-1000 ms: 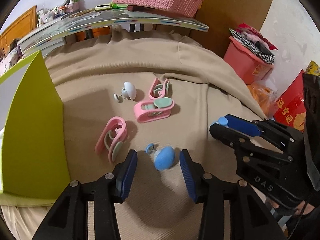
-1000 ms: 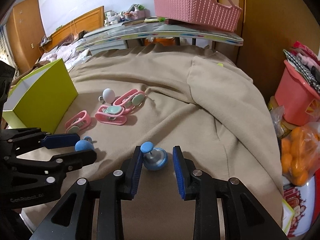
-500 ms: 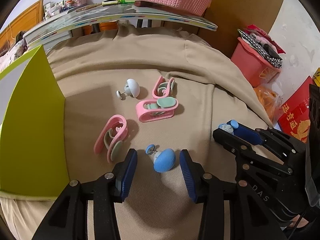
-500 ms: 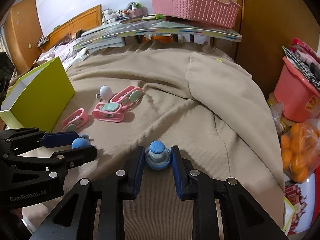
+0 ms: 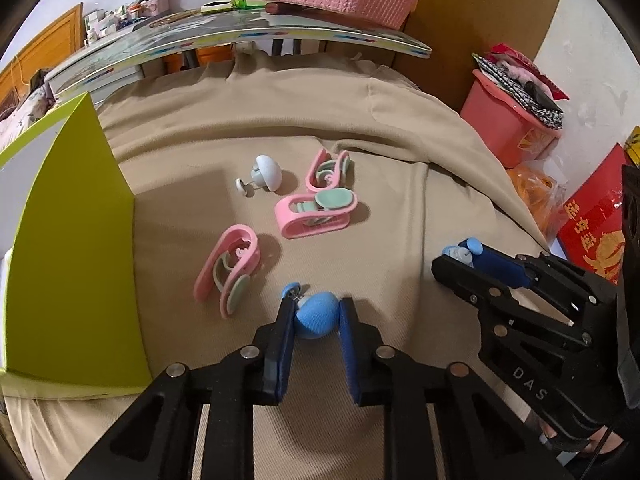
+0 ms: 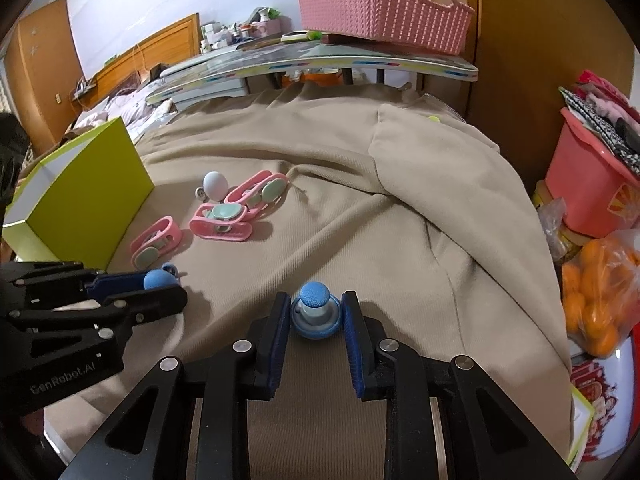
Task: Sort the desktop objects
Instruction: 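Close the left tool on the blue ball knob while the right tool lifts its knob, then carry the blue mushroom knob and blue ball over the lime-green box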
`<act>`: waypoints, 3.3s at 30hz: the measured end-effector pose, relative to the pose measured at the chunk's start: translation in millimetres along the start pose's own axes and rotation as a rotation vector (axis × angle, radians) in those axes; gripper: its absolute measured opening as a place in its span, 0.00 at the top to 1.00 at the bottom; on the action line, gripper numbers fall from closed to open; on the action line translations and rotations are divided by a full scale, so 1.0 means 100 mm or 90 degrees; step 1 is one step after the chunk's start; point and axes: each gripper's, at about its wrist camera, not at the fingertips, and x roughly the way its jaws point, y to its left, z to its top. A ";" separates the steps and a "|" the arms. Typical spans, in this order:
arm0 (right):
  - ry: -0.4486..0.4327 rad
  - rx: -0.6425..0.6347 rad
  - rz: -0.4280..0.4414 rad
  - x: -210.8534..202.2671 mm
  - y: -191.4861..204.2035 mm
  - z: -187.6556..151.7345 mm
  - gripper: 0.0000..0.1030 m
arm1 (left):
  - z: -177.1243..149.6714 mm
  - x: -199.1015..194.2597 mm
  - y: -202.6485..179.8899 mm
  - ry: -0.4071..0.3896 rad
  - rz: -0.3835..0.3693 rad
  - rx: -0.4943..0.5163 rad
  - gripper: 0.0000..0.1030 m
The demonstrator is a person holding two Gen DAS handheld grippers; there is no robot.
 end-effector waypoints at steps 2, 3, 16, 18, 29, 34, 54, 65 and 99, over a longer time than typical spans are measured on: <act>-0.003 0.003 0.000 -0.03 0.00 0.00 0.74 | -0.01 -0.02 -0.01 -0.003 -0.004 0.002 0.78; -0.005 0.005 0.001 -0.04 0.00 0.00 0.74 | -0.01 -0.03 -0.02 -0.004 -0.005 0.005 0.78; -0.027 0.006 0.010 -0.28 0.11 0.01 0.74 | 0.00 -0.31 -0.07 -0.046 -0.009 0.018 0.78; -0.031 0.005 0.010 -0.32 0.13 0.01 0.74 | 0.00 -0.36 -0.08 -0.052 -0.012 0.019 0.78; -0.057 -0.007 0.009 -0.58 0.26 0.02 0.74 | -0.04 -0.61 -0.09 -0.085 -0.013 0.022 0.78; -0.068 -0.017 0.009 -0.68 0.35 0.03 0.74 | -0.06 -0.72 -0.06 -0.101 -0.013 0.020 0.78; -0.103 -0.064 0.014 -0.97 0.74 0.06 0.74 | -0.21 -1.14 0.07 -0.156 -0.003 0.011 0.78; -0.113 -0.097 0.019 -1.08 0.98 0.05 0.74 | -0.31 -1.31 0.18 -0.178 0.003 0.002 0.78; -0.128 -0.186 0.044 -1.15 1.73 0.14 0.74 | -0.56 -1.74 0.76 -0.228 0.041 -0.060 0.78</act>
